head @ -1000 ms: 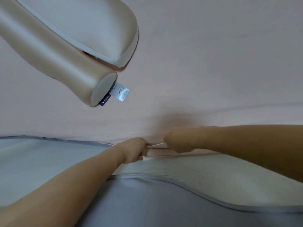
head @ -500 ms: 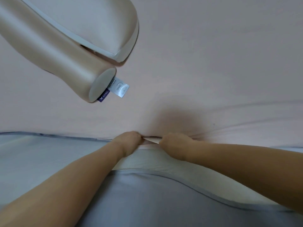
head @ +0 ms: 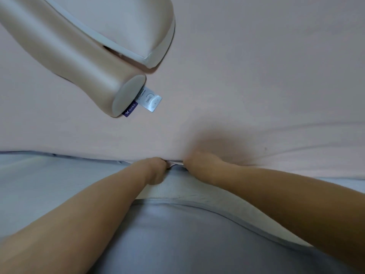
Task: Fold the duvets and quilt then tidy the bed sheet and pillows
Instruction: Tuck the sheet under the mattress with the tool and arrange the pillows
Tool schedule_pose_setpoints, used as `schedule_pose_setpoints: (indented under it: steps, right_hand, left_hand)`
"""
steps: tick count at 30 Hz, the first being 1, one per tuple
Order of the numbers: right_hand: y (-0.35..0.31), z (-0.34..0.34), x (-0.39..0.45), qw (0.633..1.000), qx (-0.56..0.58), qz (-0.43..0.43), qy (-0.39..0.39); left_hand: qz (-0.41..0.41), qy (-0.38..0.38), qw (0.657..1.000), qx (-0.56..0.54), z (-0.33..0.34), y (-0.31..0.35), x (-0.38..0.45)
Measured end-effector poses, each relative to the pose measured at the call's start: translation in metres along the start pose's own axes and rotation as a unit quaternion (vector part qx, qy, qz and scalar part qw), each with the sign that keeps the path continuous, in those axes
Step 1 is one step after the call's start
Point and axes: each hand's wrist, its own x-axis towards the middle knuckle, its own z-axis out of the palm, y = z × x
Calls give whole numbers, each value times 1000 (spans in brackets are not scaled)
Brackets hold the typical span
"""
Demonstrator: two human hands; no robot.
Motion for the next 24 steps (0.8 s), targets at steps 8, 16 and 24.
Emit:
schedule_pose_setpoints:
  steps: [8, 16, 24]
  right_hand:
    - [-12, 4, 12, 997, -38, -58, 22]
    - [-47, 17, 63, 997, -49, -44, 41]
    - [-71, -2, 74, 988, -94, -84, 91]
  left_hand:
    - [-136, 91, 980, 114, -35, -32, -22]
    - [-116, 145, 965, 185, -27, -54, -33]
    - [-185, 165, 956, 159, -46, -85, -27]
